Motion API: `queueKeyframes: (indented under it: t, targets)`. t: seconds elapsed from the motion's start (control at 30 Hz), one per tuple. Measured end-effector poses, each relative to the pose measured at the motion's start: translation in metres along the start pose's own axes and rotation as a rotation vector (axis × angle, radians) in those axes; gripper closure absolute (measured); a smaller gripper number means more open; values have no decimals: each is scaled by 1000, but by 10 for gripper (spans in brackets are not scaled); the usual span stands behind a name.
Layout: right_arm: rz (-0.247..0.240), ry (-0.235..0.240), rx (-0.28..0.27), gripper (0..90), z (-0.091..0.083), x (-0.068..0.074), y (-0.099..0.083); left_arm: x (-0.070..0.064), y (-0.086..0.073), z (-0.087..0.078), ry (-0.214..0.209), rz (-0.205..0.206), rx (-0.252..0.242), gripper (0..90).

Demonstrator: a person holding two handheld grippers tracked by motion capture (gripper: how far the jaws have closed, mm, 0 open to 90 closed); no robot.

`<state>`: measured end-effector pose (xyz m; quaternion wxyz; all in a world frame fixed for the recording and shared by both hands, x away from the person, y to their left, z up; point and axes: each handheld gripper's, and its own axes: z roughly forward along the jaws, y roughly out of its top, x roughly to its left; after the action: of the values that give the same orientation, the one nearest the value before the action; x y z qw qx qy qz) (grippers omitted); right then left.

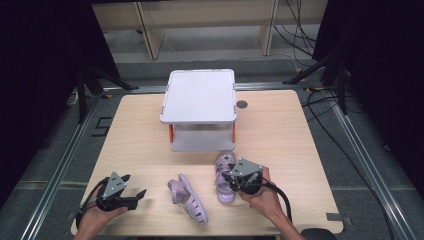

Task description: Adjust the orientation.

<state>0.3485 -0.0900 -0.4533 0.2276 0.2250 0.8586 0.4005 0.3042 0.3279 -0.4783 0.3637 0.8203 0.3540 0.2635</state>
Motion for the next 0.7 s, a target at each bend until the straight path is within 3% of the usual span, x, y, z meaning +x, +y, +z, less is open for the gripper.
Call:
queueKeyframes:
  t: [0.2, 0.27, 0.7]
  targets:
    - [-18, -8, 6, 602, 3, 0, 0, -3, -1, 1, 1, -43, -17, 211]
    - [-19, -9, 4, 609, 3, 0, 0, 0, 0, 1, 2, -23, -9, 211]
    - [-75, -22, 24, 684, 8, -2, 3, -1, 0, 2, 5, -21, -1, 211]
